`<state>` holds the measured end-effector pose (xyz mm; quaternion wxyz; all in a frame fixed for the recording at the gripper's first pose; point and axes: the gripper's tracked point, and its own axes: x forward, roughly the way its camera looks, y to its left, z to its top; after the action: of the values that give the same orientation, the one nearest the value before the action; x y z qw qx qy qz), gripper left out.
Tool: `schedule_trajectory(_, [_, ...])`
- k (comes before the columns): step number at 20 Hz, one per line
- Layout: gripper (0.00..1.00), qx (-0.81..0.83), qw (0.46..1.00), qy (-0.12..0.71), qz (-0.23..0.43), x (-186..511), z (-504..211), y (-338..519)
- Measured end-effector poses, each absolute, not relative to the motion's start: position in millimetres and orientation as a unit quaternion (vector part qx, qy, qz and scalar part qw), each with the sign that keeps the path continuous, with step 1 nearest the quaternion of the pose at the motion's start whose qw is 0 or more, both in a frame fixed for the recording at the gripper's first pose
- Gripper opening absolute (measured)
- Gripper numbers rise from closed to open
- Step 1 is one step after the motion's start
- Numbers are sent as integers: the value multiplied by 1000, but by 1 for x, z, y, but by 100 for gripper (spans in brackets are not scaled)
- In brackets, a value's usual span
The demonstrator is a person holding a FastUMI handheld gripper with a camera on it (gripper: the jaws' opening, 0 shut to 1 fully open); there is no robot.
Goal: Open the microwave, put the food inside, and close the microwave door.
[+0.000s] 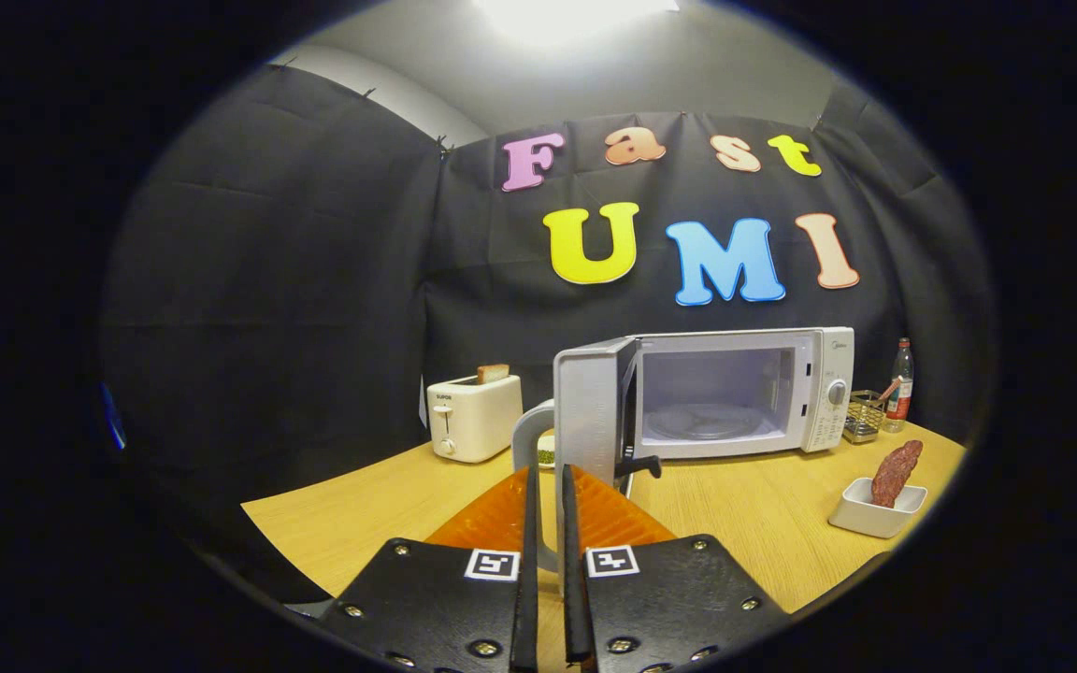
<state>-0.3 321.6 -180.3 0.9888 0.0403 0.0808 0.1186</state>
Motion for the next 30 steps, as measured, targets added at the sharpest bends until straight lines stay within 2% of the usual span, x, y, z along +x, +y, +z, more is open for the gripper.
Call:
schedule_trajectory(5, [12, 53, 978, 71, 190, -5, -163, 310])
schedule_trajectory(7, [17, 53, 971, 70, 223, -6, -158, 302])
schedule_trajectory(8, [41, 55, 968, 68, 234, -8, -157, 295])
schedule_trajectory(11, [76, 48, 973, 57, 220, -3, -148, 255])
schedule_trajectory(12, [81, 45, 975, 52, 209, -2, -146, 241])
schedule_trajectory(21, [81, 45, 986, 49, 151, 17, -130, 91])
schedule_trajectory(30, [81, 55, 989, 132, 44, 30, -201, -67])
